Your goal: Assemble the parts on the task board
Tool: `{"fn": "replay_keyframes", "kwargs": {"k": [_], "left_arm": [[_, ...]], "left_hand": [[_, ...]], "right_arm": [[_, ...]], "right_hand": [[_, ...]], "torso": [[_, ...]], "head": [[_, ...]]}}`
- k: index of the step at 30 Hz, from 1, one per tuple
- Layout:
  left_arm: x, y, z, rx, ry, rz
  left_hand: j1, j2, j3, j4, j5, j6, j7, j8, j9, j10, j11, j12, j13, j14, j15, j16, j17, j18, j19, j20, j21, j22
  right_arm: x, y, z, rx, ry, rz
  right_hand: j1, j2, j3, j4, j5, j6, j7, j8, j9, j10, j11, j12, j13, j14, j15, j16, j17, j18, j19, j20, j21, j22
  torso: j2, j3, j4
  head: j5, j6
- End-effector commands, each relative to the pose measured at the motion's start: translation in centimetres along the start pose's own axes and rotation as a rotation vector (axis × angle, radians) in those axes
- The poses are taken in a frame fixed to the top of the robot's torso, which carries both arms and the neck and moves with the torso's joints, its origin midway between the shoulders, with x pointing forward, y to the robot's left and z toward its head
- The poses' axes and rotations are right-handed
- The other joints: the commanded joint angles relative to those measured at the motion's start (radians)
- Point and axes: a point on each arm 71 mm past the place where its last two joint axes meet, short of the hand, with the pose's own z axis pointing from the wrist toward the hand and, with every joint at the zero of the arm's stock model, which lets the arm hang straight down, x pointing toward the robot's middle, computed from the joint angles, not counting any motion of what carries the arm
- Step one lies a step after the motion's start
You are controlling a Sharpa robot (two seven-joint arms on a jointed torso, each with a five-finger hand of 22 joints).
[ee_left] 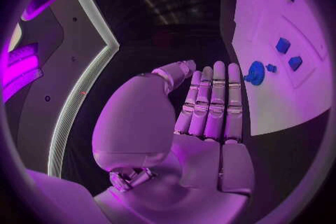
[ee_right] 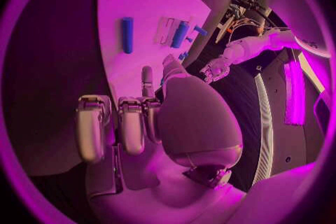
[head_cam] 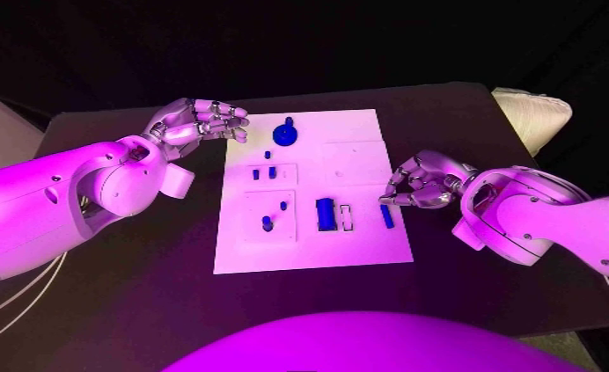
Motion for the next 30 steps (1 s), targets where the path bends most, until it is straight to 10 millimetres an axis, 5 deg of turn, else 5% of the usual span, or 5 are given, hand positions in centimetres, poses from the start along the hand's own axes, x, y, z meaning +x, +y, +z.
{"fn": "replay_keyframes", "kwargs": {"k": [1, 10, 30], "left_arm": [[0.3, -0.1, 0.1, 0.008, 0.017, -0.012], [0.3, 0.1, 0.1, 0.005, 0.019, -0.015], [0.2, 0.2, -0.1, 0.001, 0.017, -0.016]], "left_hand": [[0.002, 0.006, 0.004, 0.001, 0.003, 0.007, 0.004, -0.002, -0.001, 0.008, 0.001, -0.005, 0.002, 0.009, 0.001, -0.003, 0.001, 0.000, 0.005, -0.001, -0.004, 0.001], [0.002, 0.006, 0.004, 0.001, 0.003, 0.007, 0.004, -0.002, -0.001, 0.008, 0.001, -0.005, 0.002, 0.009, 0.001, -0.003, 0.001, 0.000, 0.005, -0.001, -0.004, 0.001], [0.001, 0.006, 0.004, 0.002, 0.003, 0.007, 0.004, -0.002, -0.001, 0.008, 0.001, -0.005, 0.002, 0.009, 0.002, -0.004, 0.002, -0.001, 0.005, -0.001, -0.004, 0.001]], "right_arm": [[-0.2, -0.4, -0.3, -0.015, -0.022, -0.088], [-0.2, -1.2, -0.6, 0.028, -0.031, -0.183], [3.7, -1.2, 0.4, 0.060, 0.061, -0.257]], "right_hand": [[0.001, -0.006, -0.007, 0.001, -0.004, -0.002, 0.001, -0.005, -0.001, 0.087, 0.007, -0.004, 0.242, 0.097, 0.008, 0.001, 0.231, -0.016, 0.090, 0.008, 0.004, 0.244], [-0.013, -0.018, -0.021, 0.005, -0.015, 0.012, -0.001, -0.002, -0.001, 0.082, 0.006, -0.014, 0.236, 0.096, 0.008, -0.001, 0.226, -0.015, 0.089, 0.011, -0.004, 0.242], [-0.060, -0.020, -0.043, 0.008, -0.021, 0.022, -0.005, 0.000, -0.001, 0.084, 0.003, -0.010, 0.238, 0.097, 0.006, 0.002, 0.233, -0.016, 0.090, 0.011, 0.005, 0.244]], "torso": [[0.000, 0.0038, -0.0054], [-0.001, 0.0030, -0.0040], [0.000, 0.0024, -0.0043]], "head": [[-0.001, 0.000], [-0.002, 0.000], [0.005, 0.000]]}}
